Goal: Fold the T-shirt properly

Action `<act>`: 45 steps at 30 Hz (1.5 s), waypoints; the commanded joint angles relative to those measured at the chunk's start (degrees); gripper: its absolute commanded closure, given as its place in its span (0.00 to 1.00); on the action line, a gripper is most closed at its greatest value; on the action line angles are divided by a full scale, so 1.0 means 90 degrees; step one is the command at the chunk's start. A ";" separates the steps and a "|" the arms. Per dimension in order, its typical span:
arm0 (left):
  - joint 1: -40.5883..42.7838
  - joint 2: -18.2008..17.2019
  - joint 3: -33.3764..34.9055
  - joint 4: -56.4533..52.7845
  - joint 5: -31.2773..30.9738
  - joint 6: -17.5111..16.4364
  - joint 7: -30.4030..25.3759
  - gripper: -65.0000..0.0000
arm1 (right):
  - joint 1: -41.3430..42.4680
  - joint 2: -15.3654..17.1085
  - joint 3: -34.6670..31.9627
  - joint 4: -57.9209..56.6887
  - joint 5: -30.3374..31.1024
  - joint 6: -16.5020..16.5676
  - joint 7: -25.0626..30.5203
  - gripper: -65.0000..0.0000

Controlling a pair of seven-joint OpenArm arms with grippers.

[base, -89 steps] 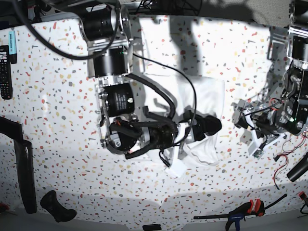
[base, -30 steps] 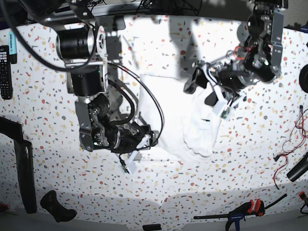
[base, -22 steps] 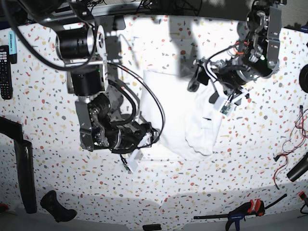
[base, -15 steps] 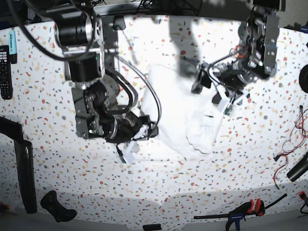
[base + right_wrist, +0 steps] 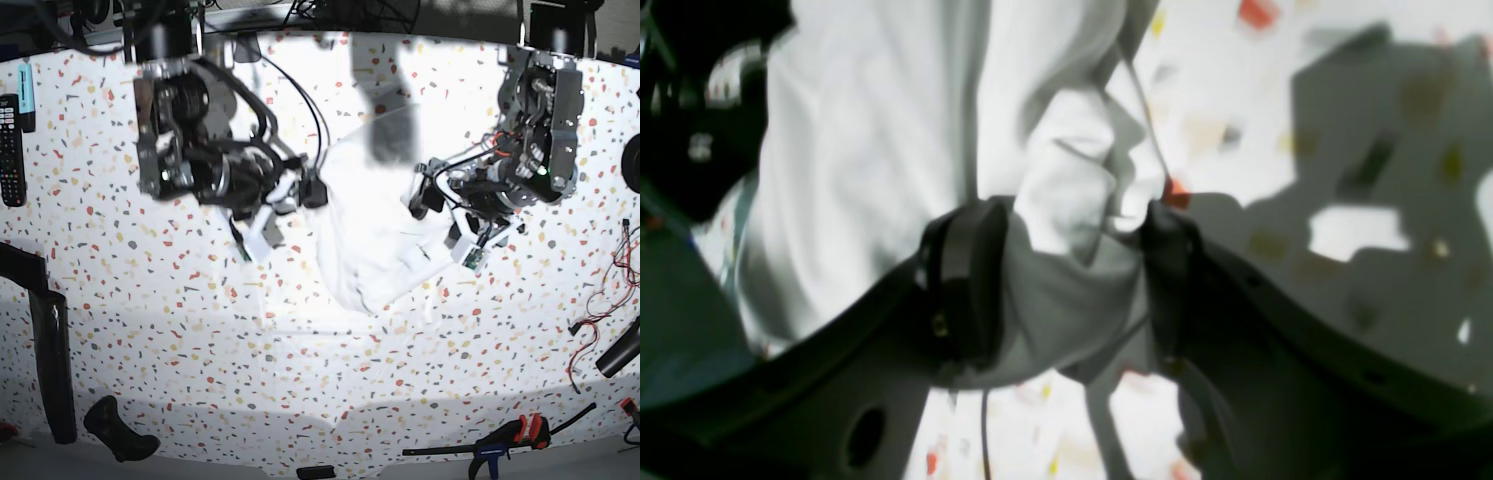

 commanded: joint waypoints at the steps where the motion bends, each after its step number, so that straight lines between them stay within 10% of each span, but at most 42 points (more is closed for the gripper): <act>1: -0.0068 -0.0007 -0.0010 -0.0039 -0.0024 0.0068 -0.0041 0.33 | -0.0155 0.0024 -0.0007 0.0226 0.0087 0.0072 -0.0265 0.49; 16: -0.0226 -0.0010 -0.0010 -0.0155 -0.0238 -0.0209 -0.0022 0.33 | -0.1047 -0.0002 -0.0005 0.0918 0.0551 0.0072 -0.0333 0.49; 21: -0.0610 -0.0010 -0.0010 -0.0151 -0.0291 -0.0923 0.0277 0.33 | -0.1047 -0.0002 0.0010 0.1275 0.0551 0.0072 -0.0389 0.49; 34: -0.1292 -0.0046 -0.0024 -0.0143 -0.1746 -0.0952 0.1251 0.33 | -0.1047 0.0000 0.1064 0.2448 0.0551 0.0072 -0.0539 0.49; 45: -0.1299 -0.1299 -0.0022 -0.0143 -0.1622 -0.1035 0.1863 0.33 | -0.1047 0.0364 0.2244 0.2749 0.1413 0.0072 -0.0967 0.49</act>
